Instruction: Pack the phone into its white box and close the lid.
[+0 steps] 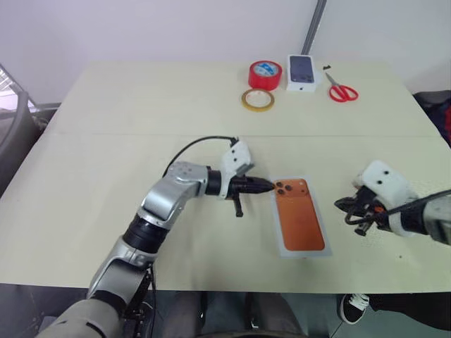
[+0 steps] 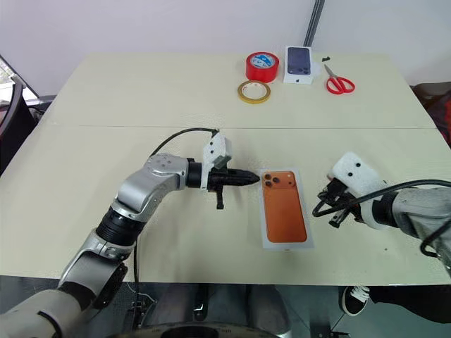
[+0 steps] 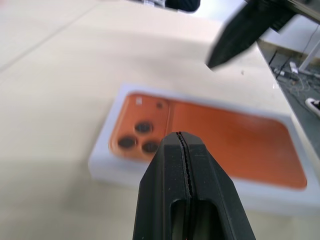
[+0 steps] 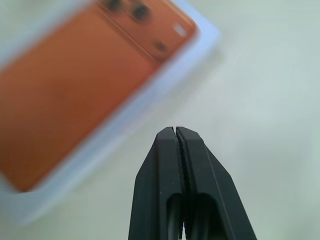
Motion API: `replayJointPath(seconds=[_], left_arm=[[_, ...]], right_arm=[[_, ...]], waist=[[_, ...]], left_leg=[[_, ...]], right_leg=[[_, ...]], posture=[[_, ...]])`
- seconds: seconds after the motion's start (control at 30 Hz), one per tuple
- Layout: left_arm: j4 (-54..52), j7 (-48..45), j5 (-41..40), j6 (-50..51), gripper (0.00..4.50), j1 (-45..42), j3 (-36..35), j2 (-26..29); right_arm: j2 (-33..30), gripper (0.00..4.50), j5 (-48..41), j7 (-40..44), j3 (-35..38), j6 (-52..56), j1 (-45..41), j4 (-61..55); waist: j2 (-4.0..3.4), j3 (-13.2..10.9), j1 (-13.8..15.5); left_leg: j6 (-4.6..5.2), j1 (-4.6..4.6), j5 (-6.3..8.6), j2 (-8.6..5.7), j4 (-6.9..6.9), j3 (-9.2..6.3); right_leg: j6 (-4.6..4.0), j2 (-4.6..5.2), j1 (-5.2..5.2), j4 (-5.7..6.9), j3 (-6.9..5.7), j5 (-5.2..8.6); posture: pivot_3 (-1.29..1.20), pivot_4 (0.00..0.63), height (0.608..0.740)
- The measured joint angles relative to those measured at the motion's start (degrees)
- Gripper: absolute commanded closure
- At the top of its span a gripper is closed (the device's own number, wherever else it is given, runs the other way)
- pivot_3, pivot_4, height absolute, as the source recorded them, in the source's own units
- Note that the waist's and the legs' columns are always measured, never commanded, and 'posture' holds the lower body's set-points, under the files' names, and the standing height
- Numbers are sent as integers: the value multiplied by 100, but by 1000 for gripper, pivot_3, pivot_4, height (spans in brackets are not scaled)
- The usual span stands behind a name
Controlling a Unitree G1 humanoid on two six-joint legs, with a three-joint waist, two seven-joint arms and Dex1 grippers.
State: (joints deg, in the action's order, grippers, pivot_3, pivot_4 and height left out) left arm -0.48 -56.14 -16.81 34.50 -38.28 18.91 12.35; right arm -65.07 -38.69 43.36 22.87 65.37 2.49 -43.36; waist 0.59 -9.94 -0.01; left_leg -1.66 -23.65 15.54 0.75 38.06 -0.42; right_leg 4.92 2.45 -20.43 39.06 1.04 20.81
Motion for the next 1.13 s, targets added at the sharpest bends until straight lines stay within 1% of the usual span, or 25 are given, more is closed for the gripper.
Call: replayJointPath(seconds=[0.07, 0.2, 0.3, 0.4, 0.47, 0.53, 0.6, 0.67, 0.77, 0.8, 0.9, 0.97, 1.13], left_arm=[[129, 46, 221, -156, 4500, -40, 288, -23], [733, 140, 834, -668, 4500, -51, 922, -66], [876, 118, 1059, -957, 4500, -84, 1030, -66], [908, 110, 1022, -997, 4500, -70, 961, -66], [889, 132, 843, -876, 4500, -15, 669, -32], [662, 196, 483, -783, 4500, 81, 23, 233], [418, 278, 233, -782, 4500, 137, -754, 714], [239, 316, 110, -889, 4500, 313, -1352, 1191], [178, 365, 69, -1024, 4500, 1028, -2095, 1935], [183, 396, 50, -1022, 4500, 1295, -2300, 2095], [33, 473, -107, -993, 4500, 1978, -2834, 2357], [-62, 558, -205, -960, 4500, 2225, -3073, 2394], [-527, 752, -386, -845, 4500, 2689, -3195, 2439]], right_arm=[[81, 4440, -47, 28, -126, -14, 279, -272], [333, 4440, 206, -390, -914, -78, 503, -410], [361, 4440, 435, -649, -1228, -202, 397, -413], [454, 4440, 522, -767, -1326, -255, 254, -387], [616, 4440, 533, -833, -1315, -291, 85, -305], [906, 4440, 519, -842, -1070, -575, -217, -151], [1065, 4440, 525, -885, -736, -814, -487, 46], [1111, 4440, 552, -851, -566, -1038, -622, 312], [1144, 4440, 643, -710, -431, -1386, -728, 967], [1149, 4440, 657, -676, -383, -1478, -753, 1158], [1200, 4440, 661, -541, -310, -1747, -795, 1541], [1220, 4440, 668, -463, -301, -1862, -743, 1641], [1278, 4440, 654, -355, -312, -2018, -690, 1667]], waist=[[1, 0, 39], [2, 0, 53], [15, 11, 52], [28, 18, 45], [23, 16, 36], [26, 13, -21], [23, 14, -75], [22, 15, -78], [21, 15, -72], [19, 14, -72], [21, 13, -37], [21, 13, 12], [21, 13, 37]], left_leg=[[0, 4, 0, 0, 0, 1], [0, 11, 0, -4, 1, 4], [0, 20, 0, -1, 0, 3], [0, 23, 0, 1, 1, 2], [0, 19, 0, 1, 0, 3], [-3, 13, -2, 9, -2, 2], [-3, 15, -2, 10, -8, 2], [-4, 16, -2, 9, -10, 2], [-4, 17, -2, 6, -11, 6], [-4, 16, -2, 6, -11, 6], [-3, 15, -1, 5, -10, 5], [-3, 15, -1, 4, -8, 5], [-3, 16, -1, 4, -8, 6]], right_leg=[[0, 0, 3, 0, 2, 0], [0, 0, 7, 2, 6, 0], [0, -1, 14, 1, 6, 0], [0, -2, 17, 1, 5, 0], [0, -1, 9, 5, 7, 0], [0, -7, 0, 8, 6, 0], [0, -6, 0, 8, 5, 0], [0, -5, 2, 2, 5, 0], [0, 2, 2, 1, 5, 0], [0, 4, 2, 2, 5, 0], [0, 11, 4, 1, 2, 0], [0, 13, 5, 2, 1, 0], [0, 13, 5, 3, 3, 0]], posture=[[0, 150, 740], [0, 150, 740], [0, 150, 740], [0, 150, 740], [0, 150, 740], [0, 150, 740], [0, 150, 740], [0, 150, 740], [0, 150, 740], [0, 150, 740], [0, 150, 740], [0, 150, 740], [0, 150, 740]])
